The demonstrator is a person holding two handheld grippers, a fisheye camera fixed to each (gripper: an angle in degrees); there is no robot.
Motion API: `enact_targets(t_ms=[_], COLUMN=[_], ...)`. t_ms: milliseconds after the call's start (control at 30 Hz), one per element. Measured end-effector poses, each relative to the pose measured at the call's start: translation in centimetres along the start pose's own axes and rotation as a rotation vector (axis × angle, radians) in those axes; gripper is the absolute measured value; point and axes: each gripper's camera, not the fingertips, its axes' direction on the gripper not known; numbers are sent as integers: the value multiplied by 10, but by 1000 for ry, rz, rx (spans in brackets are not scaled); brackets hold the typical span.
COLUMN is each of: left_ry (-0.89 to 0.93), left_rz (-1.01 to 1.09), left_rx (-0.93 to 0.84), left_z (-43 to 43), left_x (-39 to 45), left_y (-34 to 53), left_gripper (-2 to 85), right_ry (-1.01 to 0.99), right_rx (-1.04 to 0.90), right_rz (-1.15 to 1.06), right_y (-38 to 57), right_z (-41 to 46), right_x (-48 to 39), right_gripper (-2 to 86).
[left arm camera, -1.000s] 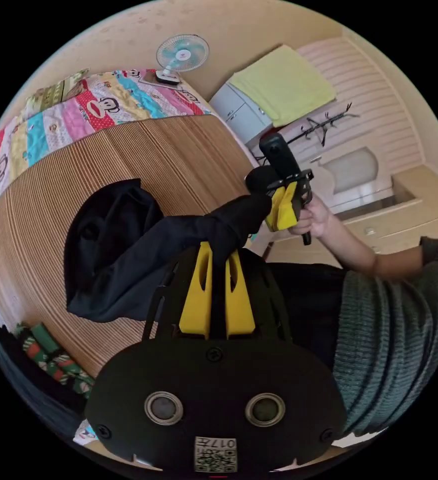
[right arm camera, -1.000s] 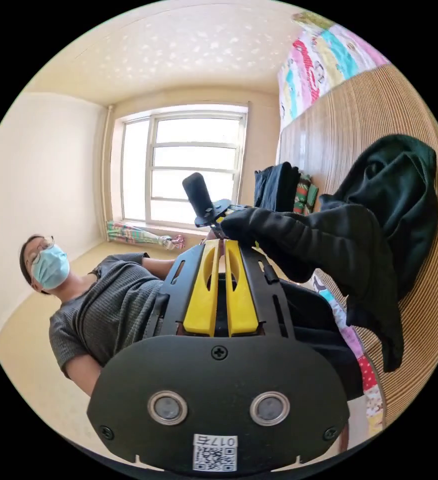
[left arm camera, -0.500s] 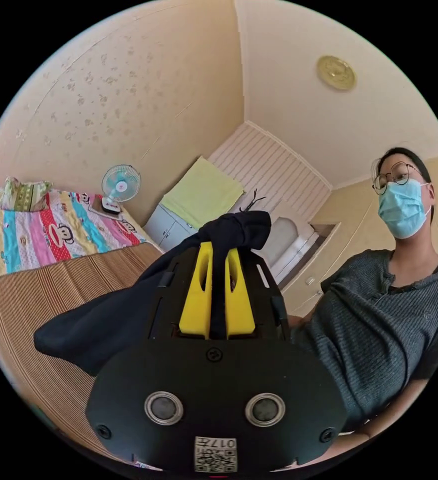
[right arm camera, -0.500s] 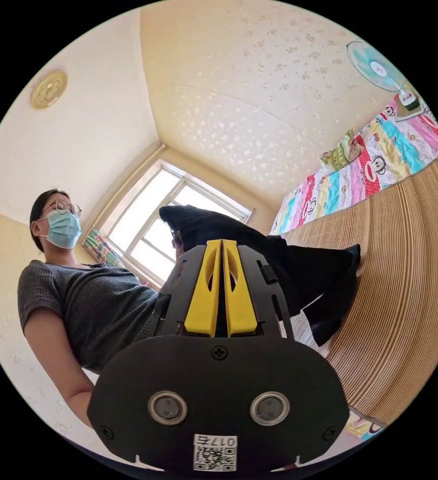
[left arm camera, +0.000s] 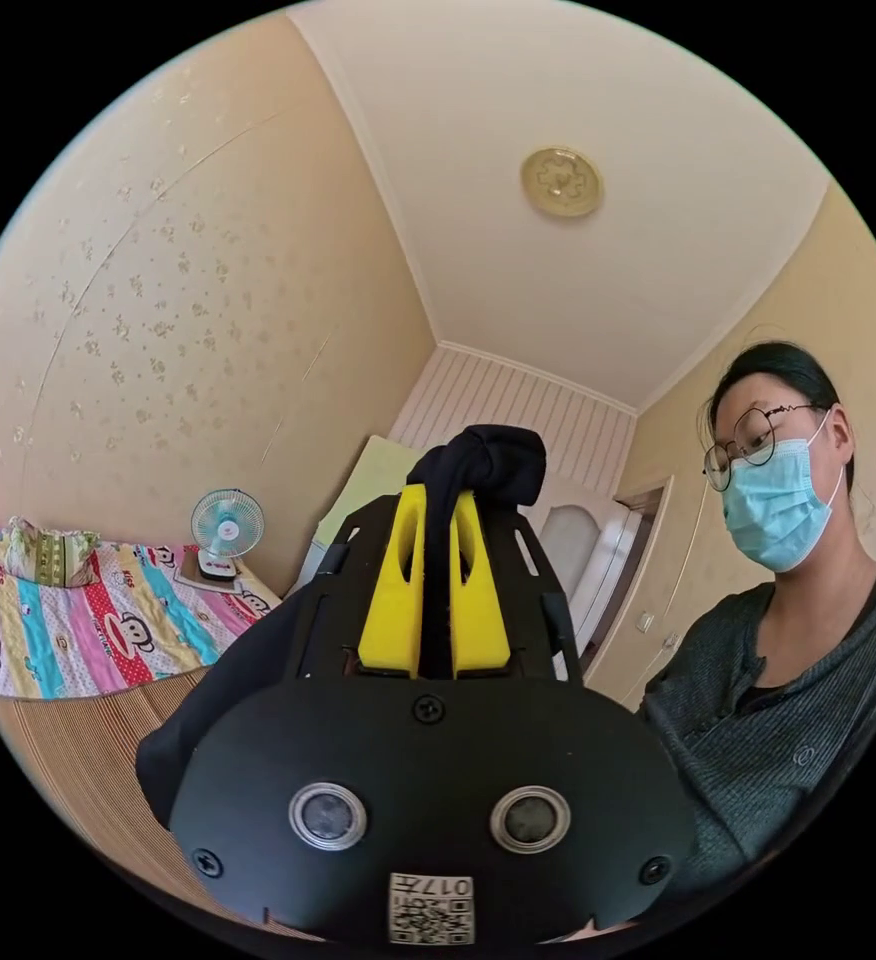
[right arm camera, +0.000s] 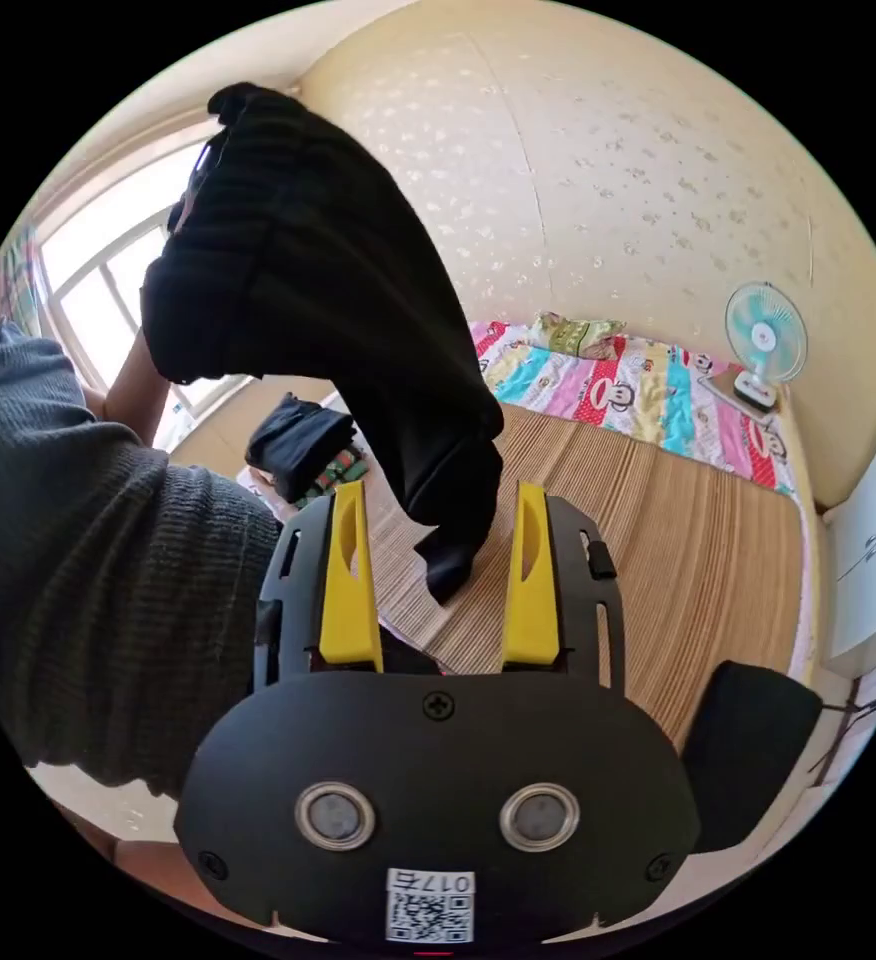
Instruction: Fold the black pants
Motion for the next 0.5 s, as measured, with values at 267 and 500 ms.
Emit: enact_targets(t_ms=[267, 500], left_ry=[-13, -24], left_rz=[72, 169], left_rx=[37, 127], left_z=[-39, -100], left_x=[52, 94], left_y=[-13, -44], left_gripper=[34, 37], right_ry=[-46, -266], right_rx=[515, 762], right_rz=[-132, -185], right_y=[-85, -141], right_z=[-90, -172], right_x=[-47, -23], right_gripper=[71, 37])
